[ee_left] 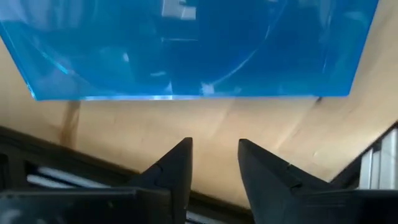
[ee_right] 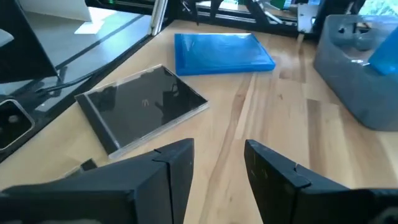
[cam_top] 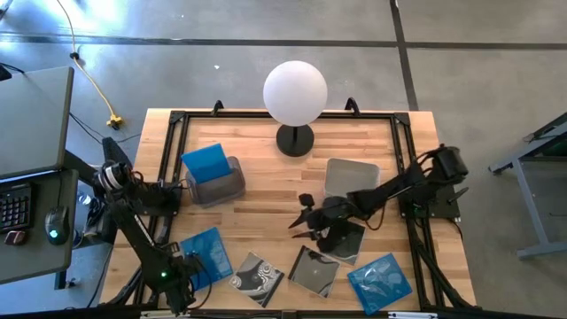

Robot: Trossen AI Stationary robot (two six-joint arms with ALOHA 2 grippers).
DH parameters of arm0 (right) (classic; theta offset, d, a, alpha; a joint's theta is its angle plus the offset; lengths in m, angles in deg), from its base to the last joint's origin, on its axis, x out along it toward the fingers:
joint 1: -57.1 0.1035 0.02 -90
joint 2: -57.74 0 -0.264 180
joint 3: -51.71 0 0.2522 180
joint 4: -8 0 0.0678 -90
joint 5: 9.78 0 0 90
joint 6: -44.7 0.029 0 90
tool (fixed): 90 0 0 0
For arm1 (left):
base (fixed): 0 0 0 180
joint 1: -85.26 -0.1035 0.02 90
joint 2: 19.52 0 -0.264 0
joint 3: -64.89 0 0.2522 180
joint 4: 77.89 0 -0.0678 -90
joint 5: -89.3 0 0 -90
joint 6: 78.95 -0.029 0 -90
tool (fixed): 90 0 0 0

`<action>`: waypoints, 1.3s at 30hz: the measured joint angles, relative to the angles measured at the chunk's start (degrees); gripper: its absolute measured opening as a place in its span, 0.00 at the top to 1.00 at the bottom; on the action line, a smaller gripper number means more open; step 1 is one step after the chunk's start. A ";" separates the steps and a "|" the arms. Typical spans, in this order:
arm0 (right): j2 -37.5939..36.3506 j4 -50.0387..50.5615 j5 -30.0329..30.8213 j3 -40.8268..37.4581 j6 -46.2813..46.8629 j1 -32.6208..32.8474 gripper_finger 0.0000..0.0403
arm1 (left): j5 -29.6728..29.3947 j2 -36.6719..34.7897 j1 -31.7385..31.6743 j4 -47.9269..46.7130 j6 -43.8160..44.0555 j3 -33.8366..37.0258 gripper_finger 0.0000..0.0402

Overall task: Pick & place jewel cases by type
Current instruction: Put the left blue cd case into the black bin

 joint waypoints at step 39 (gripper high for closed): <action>17.57 34.25 -0.17 28.15 -7.29 -9.50 0.66 | -24.28 7.02 -25.64 -2.48 -53.25 -6.32 0.75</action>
